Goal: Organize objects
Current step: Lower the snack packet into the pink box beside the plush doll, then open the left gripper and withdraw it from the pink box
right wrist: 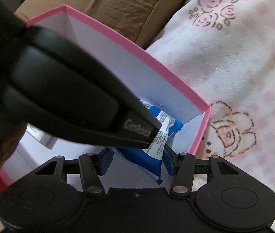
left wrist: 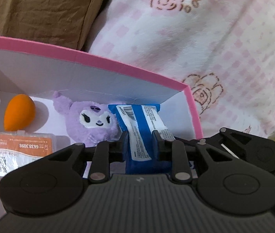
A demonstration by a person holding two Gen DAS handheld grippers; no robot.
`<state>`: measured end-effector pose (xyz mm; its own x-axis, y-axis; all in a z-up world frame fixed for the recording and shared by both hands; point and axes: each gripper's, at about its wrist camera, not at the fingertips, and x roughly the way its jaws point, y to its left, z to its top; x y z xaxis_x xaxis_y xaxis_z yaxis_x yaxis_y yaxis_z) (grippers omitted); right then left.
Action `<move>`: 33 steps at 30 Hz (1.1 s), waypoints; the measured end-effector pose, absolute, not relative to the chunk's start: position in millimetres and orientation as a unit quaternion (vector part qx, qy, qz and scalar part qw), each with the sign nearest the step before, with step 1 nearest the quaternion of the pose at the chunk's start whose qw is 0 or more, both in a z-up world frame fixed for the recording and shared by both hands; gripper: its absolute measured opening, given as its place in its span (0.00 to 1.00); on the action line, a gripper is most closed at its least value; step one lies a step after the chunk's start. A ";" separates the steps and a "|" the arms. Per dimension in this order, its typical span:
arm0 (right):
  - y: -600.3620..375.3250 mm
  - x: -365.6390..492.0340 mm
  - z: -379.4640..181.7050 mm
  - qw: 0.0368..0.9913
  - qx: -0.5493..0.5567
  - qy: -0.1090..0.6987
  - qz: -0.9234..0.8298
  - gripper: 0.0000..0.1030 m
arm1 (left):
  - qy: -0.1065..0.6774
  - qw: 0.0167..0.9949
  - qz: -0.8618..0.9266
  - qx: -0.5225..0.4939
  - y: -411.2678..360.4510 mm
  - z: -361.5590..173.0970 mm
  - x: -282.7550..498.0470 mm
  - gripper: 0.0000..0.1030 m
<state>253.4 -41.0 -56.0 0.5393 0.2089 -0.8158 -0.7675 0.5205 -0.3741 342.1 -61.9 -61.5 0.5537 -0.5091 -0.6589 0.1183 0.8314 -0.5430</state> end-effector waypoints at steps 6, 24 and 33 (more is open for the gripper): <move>-45.8 251.2 -50.5 0.778 -0.383 0.374 0.328 0.68 | 0.450 0.839 -0.194 -0.238 -61.5 -70.1 345.1 0.21; -46.4 242.6 -69.1 0.785 -0.380 0.354 0.336 0.55 | 0.462 0.855 -0.158 -0.176 -74.6 -62.7 340.5 0.21; -48.6 240.7 -69.5 0.791 -0.361 0.348 0.351 0.72 | 0.459 0.857 -0.150 -0.179 -49.1 -43.2 321.4 0.24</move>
<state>240.7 -48.6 -69.5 0.5120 0.3043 -0.8033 -0.8063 0.4926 -0.3274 321.4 -49.1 -43.2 0.5343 -0.4221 -0.7324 0.0930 0.8905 -0.4453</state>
